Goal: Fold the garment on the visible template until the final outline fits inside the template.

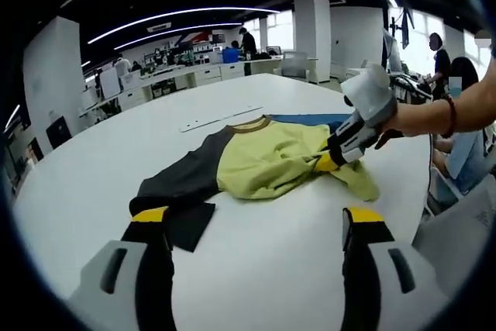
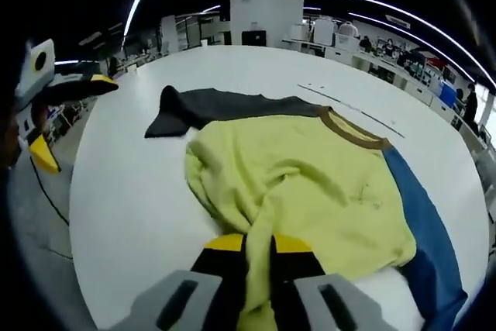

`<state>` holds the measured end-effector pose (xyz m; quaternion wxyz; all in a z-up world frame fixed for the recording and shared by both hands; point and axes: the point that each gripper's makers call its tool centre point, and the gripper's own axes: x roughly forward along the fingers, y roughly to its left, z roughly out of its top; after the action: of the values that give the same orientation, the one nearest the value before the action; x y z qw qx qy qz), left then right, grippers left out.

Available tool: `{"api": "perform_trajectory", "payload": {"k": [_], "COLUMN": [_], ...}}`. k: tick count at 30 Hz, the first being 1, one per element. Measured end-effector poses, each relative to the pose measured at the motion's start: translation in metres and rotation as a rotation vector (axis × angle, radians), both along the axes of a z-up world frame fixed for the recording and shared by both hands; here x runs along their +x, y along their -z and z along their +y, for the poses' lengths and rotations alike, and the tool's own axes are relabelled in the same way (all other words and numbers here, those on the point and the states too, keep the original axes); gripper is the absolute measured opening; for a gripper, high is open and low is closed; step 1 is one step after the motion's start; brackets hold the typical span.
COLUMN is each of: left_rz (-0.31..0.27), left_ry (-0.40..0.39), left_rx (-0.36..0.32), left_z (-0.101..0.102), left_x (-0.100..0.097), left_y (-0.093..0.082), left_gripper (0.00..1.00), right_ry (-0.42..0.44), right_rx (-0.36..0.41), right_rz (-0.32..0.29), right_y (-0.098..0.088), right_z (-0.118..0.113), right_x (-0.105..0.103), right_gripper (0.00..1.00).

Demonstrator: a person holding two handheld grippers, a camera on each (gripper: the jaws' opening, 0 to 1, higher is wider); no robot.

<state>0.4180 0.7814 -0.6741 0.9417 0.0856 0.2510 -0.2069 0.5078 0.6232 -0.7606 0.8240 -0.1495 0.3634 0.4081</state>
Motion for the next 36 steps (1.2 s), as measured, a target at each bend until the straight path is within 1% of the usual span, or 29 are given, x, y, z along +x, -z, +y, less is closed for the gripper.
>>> {"api": "perform_trajectory", "payload": {"k": [3, 7, 10, 14, 16, 18, 21, 24, 27, 30, 34, 36], "left_rz": [0.001, 0.004, 0.01, 0.01, 0.012, 0.014, 0.013, 0.014, 0.012, 0.008, 0.003, -0.002], "left_ry": [-0.003, -0.002, -0.001, -0.002, -0.004, -0.004, -0.004, -0.001, 0.001, 0.009, 0.021, 0.03], "left_rx": [-0.001, 0.001, 0.003, 0.003, 0.001, 0.002, 0.004, 0.002, -0.003, -0.007, 0.002, 0.0], "left_z": [0.001, 0.001, 0.001, 0.002, 0.002, 0.002, 0.004, 0.003, 0.001, -0.002, -0.005, -0.008], "left_x": [0.0, 0.0, -0.001, -0.002, -0.002, -0.003, -0.003, -0.002, 0.0, 0.003, 0.007, 0.01], "left_y": [0.001, 0.003, 0.005, 0.006, 0.006, 0.007, 0.008, 0.009, 0.01, 0.01, 0.011, 0.01], "left_gripper": [0.86, 0.85, 0.84, 0.83, 0.82, 0.81, 0.8, 0.77, 0.75, 0.71, 0.67, 0.64], "right_ry": [0.015, 0.039, 0.069, 0.129, 0.145, 0.166, 0.188, 0.206, 0.211, 0.216, 0.214, 0.219], "right_rx": [0.041, 0.077, 0.124, 0.177, 0.188, 0.201, 0.216, 0.224, 0.207, 0.191, 0.171, 0.175], "right_rz": [0.045, 0.069, 0.094, 0.133, 0.151, 0.173, 0.181, 0.197, 0.206, 0.213, 0.214, 0.219], "right_y": [-0.01, -0.022, -0.033, -0.04, -0.04, -0.04, -0.037, -0.031, -0.02, -0.012, -0.003, -0.002], "right_z": [0.001, 0.002, 0.006, 0.008, 0.009, 0.01, 0.012, 0.014, 0.015, 0.015, 0.013, 0.012], "right_x": [0.001, 0.007, 0.015, 0.029, 0.033, 0.038, 0.046, 0.052, 0.055, 0.056, 0.056, 0.055], "right_gripper": [0.06, 0.06, 0.06, 0.06, 0.06, 0.06, 0.06, 0.07, 0.07, 0.07, 0.07, 0.07]}}
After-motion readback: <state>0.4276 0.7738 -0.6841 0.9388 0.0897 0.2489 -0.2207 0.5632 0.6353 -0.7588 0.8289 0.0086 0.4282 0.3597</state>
